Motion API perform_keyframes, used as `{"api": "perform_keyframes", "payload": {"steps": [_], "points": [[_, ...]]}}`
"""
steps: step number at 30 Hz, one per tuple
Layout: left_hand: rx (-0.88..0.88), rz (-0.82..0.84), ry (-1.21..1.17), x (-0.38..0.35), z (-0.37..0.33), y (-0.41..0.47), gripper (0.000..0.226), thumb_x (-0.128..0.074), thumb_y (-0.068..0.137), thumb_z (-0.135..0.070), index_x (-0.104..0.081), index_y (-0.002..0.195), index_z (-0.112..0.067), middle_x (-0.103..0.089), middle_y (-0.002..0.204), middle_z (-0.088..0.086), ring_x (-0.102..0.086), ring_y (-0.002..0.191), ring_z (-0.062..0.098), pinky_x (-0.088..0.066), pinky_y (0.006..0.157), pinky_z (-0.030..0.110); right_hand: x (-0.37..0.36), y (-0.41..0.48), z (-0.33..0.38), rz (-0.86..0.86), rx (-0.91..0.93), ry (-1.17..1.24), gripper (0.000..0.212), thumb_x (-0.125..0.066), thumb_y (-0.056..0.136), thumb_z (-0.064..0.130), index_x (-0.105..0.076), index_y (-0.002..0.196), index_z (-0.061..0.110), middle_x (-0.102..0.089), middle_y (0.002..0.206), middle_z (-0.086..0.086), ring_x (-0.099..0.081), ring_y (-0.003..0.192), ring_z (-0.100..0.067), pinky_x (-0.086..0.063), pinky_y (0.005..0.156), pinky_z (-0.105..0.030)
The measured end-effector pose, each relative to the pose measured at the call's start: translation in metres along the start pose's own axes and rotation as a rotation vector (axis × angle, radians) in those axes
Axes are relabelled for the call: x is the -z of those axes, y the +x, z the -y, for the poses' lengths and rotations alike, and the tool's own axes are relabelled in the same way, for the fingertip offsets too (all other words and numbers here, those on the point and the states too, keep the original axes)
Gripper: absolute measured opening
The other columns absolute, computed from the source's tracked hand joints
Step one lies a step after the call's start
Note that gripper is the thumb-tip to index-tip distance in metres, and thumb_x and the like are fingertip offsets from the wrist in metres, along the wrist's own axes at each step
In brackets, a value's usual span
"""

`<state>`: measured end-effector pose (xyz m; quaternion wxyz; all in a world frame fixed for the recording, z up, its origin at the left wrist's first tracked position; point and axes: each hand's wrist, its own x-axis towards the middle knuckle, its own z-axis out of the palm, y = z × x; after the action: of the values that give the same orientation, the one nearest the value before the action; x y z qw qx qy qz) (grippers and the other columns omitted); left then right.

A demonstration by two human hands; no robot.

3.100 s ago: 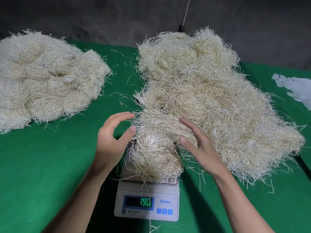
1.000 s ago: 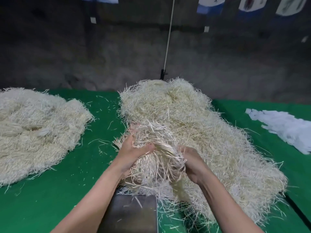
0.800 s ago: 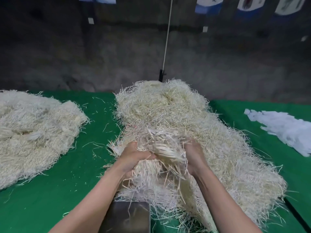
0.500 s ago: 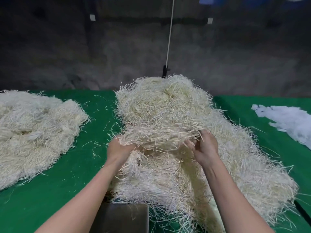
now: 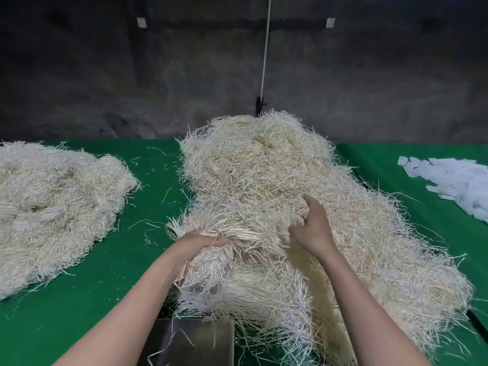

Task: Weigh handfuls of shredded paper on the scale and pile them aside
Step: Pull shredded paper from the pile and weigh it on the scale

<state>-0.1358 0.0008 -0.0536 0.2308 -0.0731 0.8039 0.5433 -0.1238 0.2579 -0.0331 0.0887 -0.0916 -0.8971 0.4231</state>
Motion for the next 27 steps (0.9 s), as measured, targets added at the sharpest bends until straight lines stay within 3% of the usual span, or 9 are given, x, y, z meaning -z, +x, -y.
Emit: {"api": "perform_keyframes", "payload": {"steps": [3,6,10,13,16,18,21,23,27], "points": [[-0.005,0.031,0.028,-0.002,0.000,-0.003,0.117,-0.070,0.054,-0.068,-0.023,0.150,-0.020,-0.013,0.158,0.006,-0.019,0.143,0.028,-0.017,0.113,0.050,-0.003,-0.014,0.012,0.226,0.110,0.100,0.034,-0.068,0.078,0.011,-0.051,0.105,0.024,-0.049,0.117,0.010,-0.058,0.096,-0.007,-0.047,0.073,-0.013],[0.026,0.116,-0.151,-0.008,-0.004,-0.008,0.118,-0.082,0.052,-0.060,-0.028,0.147,-0.014,-0.029,0.152,0.014,-0.030,0.139,0.032,-0.027,0.111,0.051,-0.018,-0.029,0.022,0.480,0.133,0.138,0.021,-0.064,0.085,0.014,-0.051,0.092,0.030,-0.048,0.107,0.016,-0.054,0.068,0.002,-0.043,0.049,-0.010],[0.048,0.243,-0.558,-0.025,-0.014,-0.010,0.124,-0.089,0.052,-0.005,-0.011,0.148,0.002,-0.058,0.119,0.032,-0.062,0.107,0.037,-0.057,0.077,0.043,-0.044,-0.034,0.031,0.351,0.242,0.210,0.033,-0.046,0.094,0.005,-0.050,0.116,0.030,-0.048,0.112,0.016,-0.051,0.078,0.002,-0.043,0.063,-0.016],[-0.005,0.201,-0.468,-0.030,-0.028,-0.013,0.083,-0.076,0.061,-0.017,-0.041,0.135,-0.002,-0.072,0.100,0.012,-0.070,0.092,0.018,-0.058,0.067,0.031,-0.039,-0.025,0.033,0.287,0.188,0.316,0.031,-0.039,0.096,0.002,-0.050,0.105,0.029,-0.053,0.125,0.003,-0.060,0.082,-0.019,-0.052,0.071,-0.031],[-0.041,0.113,-0.354,-0.029,-0.031,-0.014,0.086,-0.072,0.061,-0.047,-0.042,0.136,-0.017,-0.037,0.148,0.006,-0.032,0.138,0.021,-0.028,0.109,0.048,-0.033,-0.017,0.025,0.301,0.217,0.276,0.025,-0.044,0.096,0.008,-0.052,0.100,0.031,-0.057,0.108,0.009,-0.055,0.070,-0.008,-0.049,0.064,-0.022],[-0.086,0.094,-0.322,-0.028,-0.030,-0.015,0.089,-0.069,0.059,-0.052,-0.040,0.138,-0.021,-0.022,0.155,0.005,-0.018,0.142,0.027,-0.017,0.112,0.050,-0.035,-0.014,0.020,0.246,0.291,0.151,0.017,-0.048,0.094,0.011,-0.054,0.102,0.025,-0.052,0.095,0.011,-0.047,0.067,-0.003,-0.041,0.065,-0.020],[-0.379,0.123,-0.314,-0.019,-0.041,-0.030,0.063,-0.065,0.070,-0.040,-0.050,0.128,-0.021,-0.031,0.152,0.006,-0.030,0.138,0.025,-0.027,0.110,0.045,-0.033,-0.003,0.006,0.065,0.351,-0.125,0.013,-0.046,0.093,0.014,-0.055,0.101,0.020,-0.046,0.095,0.006,-0.042,0.087,-0.006,-0.036,0.083,-0.026],[-0.475,0.537,-0.530,-0.010,-0.042,-0.039,0.044,-0.046,0.094,-0.043,-0.045,0.135,-0.027,-0.036,0.150,-0.010,-0.037,0.134,0.009,-0.032,0.108,0.030,-0.025,0.006,-0.011,0.003,0.333,-0.204,0.017,-0.044,0.094,0.015,-0.058,0.104,0.015,-0.047,0.101,0.002,-0.041,0.098,-0.012,-0.037,0.090,-0.028],[-0.589,1.012,-0.216,0.003,-0.024,-0.031,0.053,-0.037,0.087,-0.068,-0.033,0.138,-0.054,-0.035,0.138,-0.039,-0.035,0.125,-0.016,-0.028,0.104,0.012,-0.015,0.018,-0.037,-0.050,0.246,-0.185,0.022,-0.039,0.099,0.014,-0.059,0.104,0.009,-0.052,0.101,-0.006,-0.044,0.094,-0.016,-0.034,0.084,-0.025]]}}
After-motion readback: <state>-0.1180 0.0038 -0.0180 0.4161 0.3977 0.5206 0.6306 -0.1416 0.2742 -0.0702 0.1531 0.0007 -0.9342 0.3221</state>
